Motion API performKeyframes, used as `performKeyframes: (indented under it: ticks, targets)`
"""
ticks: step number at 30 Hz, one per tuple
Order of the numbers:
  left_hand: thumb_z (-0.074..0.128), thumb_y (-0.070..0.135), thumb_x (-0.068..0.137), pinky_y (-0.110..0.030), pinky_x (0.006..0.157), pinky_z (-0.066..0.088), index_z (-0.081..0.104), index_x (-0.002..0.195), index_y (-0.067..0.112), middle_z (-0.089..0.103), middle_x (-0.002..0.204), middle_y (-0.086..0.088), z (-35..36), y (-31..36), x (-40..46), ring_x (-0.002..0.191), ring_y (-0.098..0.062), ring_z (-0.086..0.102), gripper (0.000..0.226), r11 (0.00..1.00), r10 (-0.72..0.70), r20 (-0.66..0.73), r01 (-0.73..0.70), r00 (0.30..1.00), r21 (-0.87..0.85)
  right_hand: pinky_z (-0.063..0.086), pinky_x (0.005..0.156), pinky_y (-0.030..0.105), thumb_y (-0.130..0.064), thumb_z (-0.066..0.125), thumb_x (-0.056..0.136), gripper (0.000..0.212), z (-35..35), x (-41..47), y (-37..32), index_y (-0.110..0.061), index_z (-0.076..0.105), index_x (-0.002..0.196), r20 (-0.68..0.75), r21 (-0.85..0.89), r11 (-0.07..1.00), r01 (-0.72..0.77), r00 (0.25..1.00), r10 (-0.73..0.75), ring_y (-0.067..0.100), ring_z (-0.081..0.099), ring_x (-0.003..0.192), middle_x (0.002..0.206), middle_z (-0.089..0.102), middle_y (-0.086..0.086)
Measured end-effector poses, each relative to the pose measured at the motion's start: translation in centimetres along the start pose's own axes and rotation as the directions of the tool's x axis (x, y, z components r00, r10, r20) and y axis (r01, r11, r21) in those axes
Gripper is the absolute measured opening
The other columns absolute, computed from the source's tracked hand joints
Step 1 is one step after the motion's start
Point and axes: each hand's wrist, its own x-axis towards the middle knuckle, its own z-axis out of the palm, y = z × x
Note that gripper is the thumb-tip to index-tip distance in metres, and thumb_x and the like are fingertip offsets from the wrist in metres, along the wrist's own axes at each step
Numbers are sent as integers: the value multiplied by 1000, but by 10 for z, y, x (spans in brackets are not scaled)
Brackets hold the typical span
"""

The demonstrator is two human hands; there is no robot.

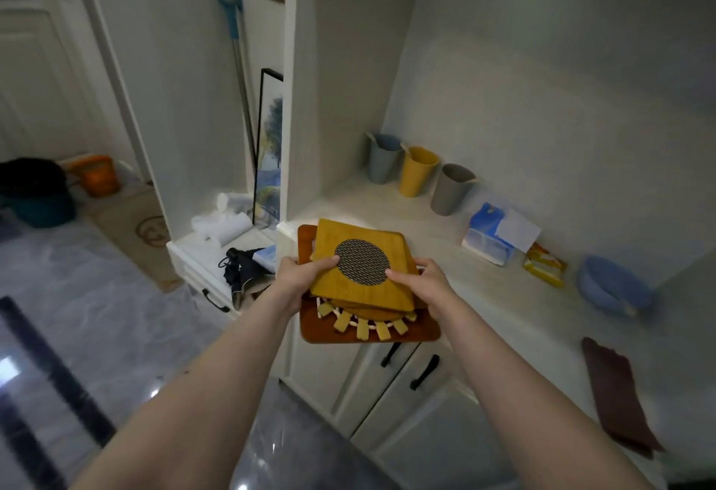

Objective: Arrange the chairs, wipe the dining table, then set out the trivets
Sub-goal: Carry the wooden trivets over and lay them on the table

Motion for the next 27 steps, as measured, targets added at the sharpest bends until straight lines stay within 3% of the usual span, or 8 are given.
performKeyframes:
  ticks: [4, 8, 12, 16, 18, 22, 25, 27]
  targets:
    - [85, 34, 62, -50, 93, 49, 33, 135, 12, 53, 126, -12, -25, -7, -13, 107, -30, 57, 92, 998, 44, -45, -46, 998, -38, 43, 98, 42, -30, 80, 76, 81, 18, -11, -5, -14, 34, 141, 51, -14, 1000, 19, 999, -18, 29, 45, 127, 142, 43, 9]
    - [83, 28, 69, -43, 84, 51, 36, 129, 10, 54, 109, -7, -67, -11, -26, 98, -27, 57, 78, 994, 72, -135, -83, 988, -77, 44, 100, 44, -31, 81, 74, 81, 55, -23, -11, -16, 35, 139, 94, -17, 997, 72, 993, -70, 28, 46, 126, 141, 44, 8]
    - [87, 31, 56, -39, 78, 52, 38, 129, 7, 56, 118, -10, -126, -22, -44, 96, -26, 60, 91, 980, 51, -210, -90, 976, -178, 45, 100, 42, -30, 81, 74, 79, 112, -37, -25, -16, 37, 138, 145, -14, 992, 124, 982, -120, 28, 48, 124, 139, 46, 8]
    - [80, 22, 73, -38, 77, 49, 37, 126, 11, 54, 114, -10, -185, -32, -66, 93, -26, 57, 69, 964, 23, -313, -104, 950, -246, 44, 94, 36, -29, 82, 74, 82, 169, -46, -38, -16, 36, 140, 223, 34, 991, 128, 966, -132, 26, 48, 124, 141, 44, 5]
    - [80, 22, 74, -38, 80, 48, 37, 130, 7, 54, 117, -11, -223, -35, -81, 96, -27, 57, 72, 954, 29, -362, -133, 932, -269, 43, 101, 42, -33, 84, 69, 92, 204, -54, -49, -17, 32, 144, 298, 40, 996, 82, 950, -90, 29, 46, 127, 145, 40, 8]
    - [91, 34, 50, -43, 90, 51, 35, 135, 9, 54, 125, -14, -304, -38, -118, 106, -30, 59, 105, 943, 34, -421, -169, 907, -288, 46, 98, 43, -34, 91, 57, 108, 277, -76, -81, -7, 34, 145, 554, -9, 999, -31, 832, 31, 30, 52, 122, 140, 49, 11]
    - [91, 42, 30, -44, 89, 52, 37, 135, 10, 57, 123, -14, -368, -43, -143, 104, -30, 61, 122, 935, 62, -489, -222, 870, -278, 49, 82, 33, -27, 84, 69, 76, 335, -94, -99, -1, 50, 132, 672, -100, 995, -9, 737, 74, 23, 61, 101, 118, 64, 11]
    - [91, 45, 27, -42, 87, 53, 38, 133, 10, 58, 121, -12, -402, -43, -160, 102, -27, 62, 123, 930, 77, -541, -256, 837, -264, 49, 75, 31, -29, 81, 71, 68, 370, -111, -114, -2, 54, 127, 731, -138, 990, 37, 678, 77, 19, 62, 95, 106, 67, 6]
